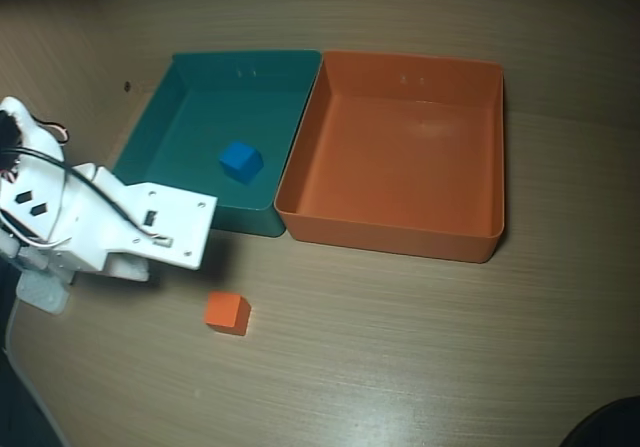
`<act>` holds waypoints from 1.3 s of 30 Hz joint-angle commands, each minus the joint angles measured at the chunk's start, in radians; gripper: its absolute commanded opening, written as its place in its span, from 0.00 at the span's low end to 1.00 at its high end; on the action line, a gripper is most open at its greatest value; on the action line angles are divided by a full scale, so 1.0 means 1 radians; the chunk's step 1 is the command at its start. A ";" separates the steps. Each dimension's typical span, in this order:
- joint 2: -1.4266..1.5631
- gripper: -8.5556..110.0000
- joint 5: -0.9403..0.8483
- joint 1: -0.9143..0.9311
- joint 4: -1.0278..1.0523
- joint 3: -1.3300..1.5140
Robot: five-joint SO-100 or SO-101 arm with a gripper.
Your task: Grasp a cube and put it in the box.
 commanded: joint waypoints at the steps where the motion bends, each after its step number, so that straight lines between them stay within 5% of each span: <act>1: -0.091 0.03 -0.005 -0.012 -0.012 -0.161; 25: -0.592 0.03 -0.008 0.038 -0.012 -0.601; 39: -0.635 0.03 -0.006 0.048 0.005 -0.612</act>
